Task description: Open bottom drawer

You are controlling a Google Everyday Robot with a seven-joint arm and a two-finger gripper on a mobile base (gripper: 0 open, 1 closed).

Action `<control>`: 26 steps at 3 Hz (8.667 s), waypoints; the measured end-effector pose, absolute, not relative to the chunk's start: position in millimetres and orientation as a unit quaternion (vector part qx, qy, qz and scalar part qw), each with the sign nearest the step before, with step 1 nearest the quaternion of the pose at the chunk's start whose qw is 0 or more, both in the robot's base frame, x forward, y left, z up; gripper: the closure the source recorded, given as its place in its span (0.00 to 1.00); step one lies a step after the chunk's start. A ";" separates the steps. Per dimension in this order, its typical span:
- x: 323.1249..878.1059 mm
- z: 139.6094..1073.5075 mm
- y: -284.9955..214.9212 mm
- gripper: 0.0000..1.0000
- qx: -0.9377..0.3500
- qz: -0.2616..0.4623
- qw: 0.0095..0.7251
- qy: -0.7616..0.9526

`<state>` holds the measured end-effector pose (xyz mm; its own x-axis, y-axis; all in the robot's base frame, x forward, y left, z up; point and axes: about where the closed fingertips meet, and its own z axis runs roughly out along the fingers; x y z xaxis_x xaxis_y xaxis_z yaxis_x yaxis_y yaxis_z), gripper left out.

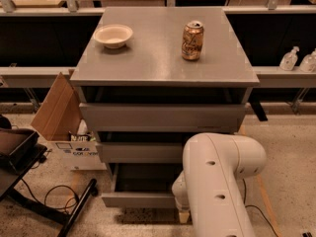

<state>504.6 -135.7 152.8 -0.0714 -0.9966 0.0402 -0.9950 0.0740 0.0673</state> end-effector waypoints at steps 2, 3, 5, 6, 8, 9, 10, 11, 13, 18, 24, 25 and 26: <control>504.6 159.6 -135.8 0.87 0.680 -0.011 0.038 -0.732; 490.8 166.8 -137.0 1.00 0.676 -0.007 0.052 -0.735; 489.1 165.6 -137.5 0.82 0.676 -0.008 0.054 -0.735; 487.4 164.4 -137.9 0.59 0.676 -0.009 0.055 -0.735; 485.0 168.4 -140.6 0.12 0.676 -0.003 0.054 -0.735; 481.0 208.3 -150.1 0.22 0.681 0.036 0.051 -0.729; 473.1 241.9 -155.5 0.45 0.683 0.063 0.030 -0.727; 489.5 263.2 -157.0 0.68 0.692 0.091 -0.005 -0.716; 554.6 258.0 -173.0 1.00 0.694 0.095 -0.067 -0.710; 563.4 136.9 -214.1 1.00 0.628 0.050 -0.084 -0.772; 469.1 142.9 -214.6 0.61 0.599 -0.014 -0.046 -0.799; 469.1 143.9 -214.6 0.37 0.599 -0.014 -0.046 -0.799; 468.1 143.0 -214.2 0.14 0.599 -0.015 -0.045 -0.799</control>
Offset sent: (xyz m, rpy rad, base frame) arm -0.1577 -0.0037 0.1096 -0.3083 0.1485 -0.0983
